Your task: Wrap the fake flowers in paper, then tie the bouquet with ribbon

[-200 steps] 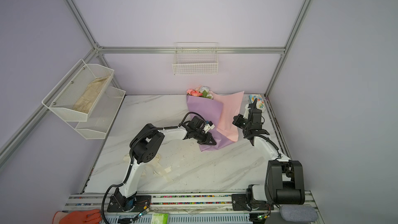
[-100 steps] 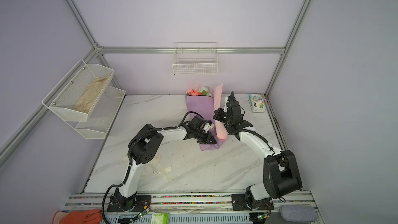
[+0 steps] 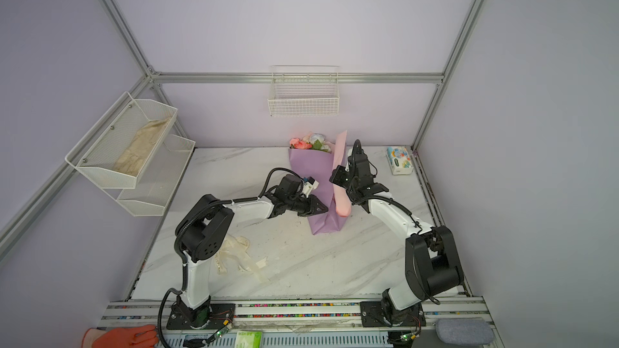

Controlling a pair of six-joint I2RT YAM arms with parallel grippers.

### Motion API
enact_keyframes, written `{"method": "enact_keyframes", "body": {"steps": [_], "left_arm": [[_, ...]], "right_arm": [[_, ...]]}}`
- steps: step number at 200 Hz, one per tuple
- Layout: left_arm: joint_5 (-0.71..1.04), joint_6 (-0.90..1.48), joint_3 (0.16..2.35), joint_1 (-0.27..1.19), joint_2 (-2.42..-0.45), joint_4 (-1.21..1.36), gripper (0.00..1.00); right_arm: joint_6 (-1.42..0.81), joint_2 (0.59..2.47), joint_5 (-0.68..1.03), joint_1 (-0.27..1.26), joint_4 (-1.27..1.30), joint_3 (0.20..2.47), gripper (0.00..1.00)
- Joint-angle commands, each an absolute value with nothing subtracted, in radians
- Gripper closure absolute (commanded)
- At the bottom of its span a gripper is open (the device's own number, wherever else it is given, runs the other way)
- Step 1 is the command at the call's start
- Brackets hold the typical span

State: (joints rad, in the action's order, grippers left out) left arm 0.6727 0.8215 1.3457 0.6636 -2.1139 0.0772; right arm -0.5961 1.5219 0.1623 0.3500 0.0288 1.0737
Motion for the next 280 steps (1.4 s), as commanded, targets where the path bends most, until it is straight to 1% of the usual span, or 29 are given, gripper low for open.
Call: {"method": "enact_keyframes", "body": {"steps": [1, 18, 34, 78, 92, 103, 127, 152, 159, 167, 179, 184, 192, 208, 222, 242, 262, 280], "left_arm": [[0.728, 0.822, 1.509, 0.678, -2.189, 0.043, 0.8], [0.747, 0.816, 1.568, 0.682, -2.241, 0.006, 0.81], [0.731, 0.821, 1.585, 0.687, -2.267, -0.016, 0.81], [0.652, 0.889, 1.562, 0.692, -2.304, -0.036, 0.81], [0.664, 0.901, 1.554, 0.69, -2.31, -0.023, 0.81], [0.68, 0.912, 1.536, 0.69, -2.296, 0.014, 0.81], [0.675, 0.897, 1.511, 0.687, -2.232, 0.039, 0.8], [0.69, 0.878, 1.479, 0.673, -2.167, 0.062, 0.79], [0.68, 0.867, 1.472, 0.668, -2.158, 0.051, 0.78], [0.666, 0.858, 1.468, 0.664, -2.158, 0.035, 0.78], [0.679, 0.861, 1.47, 0.654, -2.177, 0.029, 0.79], [0.688, 0.867, 1.469, 0.653, -2.186, 0.033, 0.79], [0.704, 0.877, 1.469, 0.651, -2.205, 0.045, 0.79], [0.73, 0.892, 1.476, 0.652, -2.235, 0.059, 0.8], [0.737, 0.899, 1.479, 0.655, -2.25, 0.07, 0.8], [0.745, 0.897, 1.493, 0.659, -2.265, 0.07, 0.8], [0.749, 0.891, 1.506, 0.664, -2.282, 0.057, 0.8], [0.746, 0.89, 1.515, 0.67, -2.295, 0.044, 0.81]], "right_arm": [[-0.615, 1.516, 0.136, 0.357, 0.008, 1.079, 0.95], [-0.625, 1.504, 0.131, 0.357, 0.007, 1.065, 0.95], [-0.635, 1.479, 0.139, 0.357, 0.032, 1.035, 0.95], [-0.667, 1.501, 0.206, 0.358, 0.062, 0.997, 0.94], [-0.683, 1.514, 0.221, 0.359, 0.083, 0.995, 0.94], [-0.694, 1.532, 0.241, 0.36, 0.086, 1.007, 0.94], [-0.731, 1.587, 0.227, 0.359, 0.012, 1.075, 0.93], [-0.717, 1.631, 0.231, 0.359, -0.045, 1.143, 0.92], [-0.707, 1.637, 0.226, 0.354, -0.054, 1.154, 0.89], [-0.682, 1.642, 0.227, 0.342, -0.074, 1.167, 0.82], [-0.646, 1.641, 0.252, 0.308, -0.102, 1.169, 0.66], [-0.636, 1.637, 0.277, 0.289, -0.101, 1.158, 0.58], [-0.608, 1.632, 0.346, 0.255, -0.087, 1.135, 0.51], [-0.554, 1.628, 0.489, 0.184, -0.068, 1.084, 0.4], [-0.511, 1.627, 0.592, 0.141, -0.068, 1.057, 0.37], [-0.488, 1.593, 0.607, 0.102, -0.062, 0.988, 0.32], [-0.491, 1.57, 0.616, 0.101, -0.064, 0.939, 0.32], [-0.515, 1.517, 0.573, 0.101, -0.06, 0.886, 0.32]]}}
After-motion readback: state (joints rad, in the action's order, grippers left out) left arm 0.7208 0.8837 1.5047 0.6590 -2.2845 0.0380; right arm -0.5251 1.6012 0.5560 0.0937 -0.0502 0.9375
